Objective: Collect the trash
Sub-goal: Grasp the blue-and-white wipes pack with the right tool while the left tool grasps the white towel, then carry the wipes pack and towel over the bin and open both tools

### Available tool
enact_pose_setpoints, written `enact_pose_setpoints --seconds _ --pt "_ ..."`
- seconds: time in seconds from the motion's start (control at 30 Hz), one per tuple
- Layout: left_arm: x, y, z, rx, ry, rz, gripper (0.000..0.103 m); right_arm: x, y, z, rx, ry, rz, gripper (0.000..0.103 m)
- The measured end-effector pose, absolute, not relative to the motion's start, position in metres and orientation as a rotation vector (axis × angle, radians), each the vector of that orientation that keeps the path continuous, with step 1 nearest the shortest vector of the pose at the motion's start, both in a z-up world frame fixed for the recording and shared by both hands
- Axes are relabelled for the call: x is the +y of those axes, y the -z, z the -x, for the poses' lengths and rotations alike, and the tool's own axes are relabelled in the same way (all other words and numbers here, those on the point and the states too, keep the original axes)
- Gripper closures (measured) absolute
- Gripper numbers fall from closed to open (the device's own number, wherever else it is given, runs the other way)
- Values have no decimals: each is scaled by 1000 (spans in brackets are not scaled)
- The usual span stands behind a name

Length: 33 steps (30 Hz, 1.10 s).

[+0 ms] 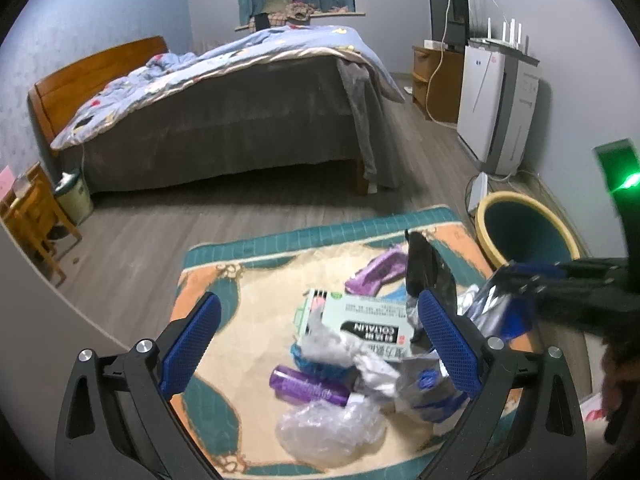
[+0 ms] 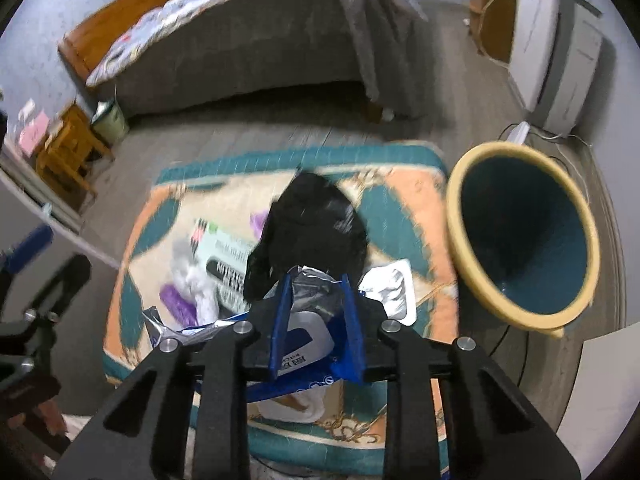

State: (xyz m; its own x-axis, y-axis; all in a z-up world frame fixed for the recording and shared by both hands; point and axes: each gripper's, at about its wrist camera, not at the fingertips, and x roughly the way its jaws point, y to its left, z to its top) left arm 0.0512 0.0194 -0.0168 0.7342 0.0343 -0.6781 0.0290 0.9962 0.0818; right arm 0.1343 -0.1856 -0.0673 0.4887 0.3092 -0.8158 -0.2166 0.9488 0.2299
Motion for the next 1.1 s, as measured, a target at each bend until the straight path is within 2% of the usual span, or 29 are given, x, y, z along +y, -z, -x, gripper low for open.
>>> enact_pose_setpoints --seconds 0.3,0.67,0.7,0.77,0.93,1.0,1.1 --pt "12 31 -88 777 34 -51 6 -237 32 -158 894 -164 -97 79" --pt "-28 68 -117 880 181 -20 9 -293 39 -184 900 -56 -168 79" --pt "-34 72 -117 890 196 -25 11 -295 41 -185 905 -53 -167 79" --pt "-47 83 -115 927 240 -42 25 -296 44 -186 914 -47 -165 79" --pt "-76 115 -103 1030 324 -126 31 -297 48 -189 927 -48 -165 79" --pt "-87 129 -102 1069 324 -220 38 -297 47 -190 922 -55 -167 79" --pt "-90 143 -100 1118 317 -283 62 -295 43 -190 911 -62 -154 79"
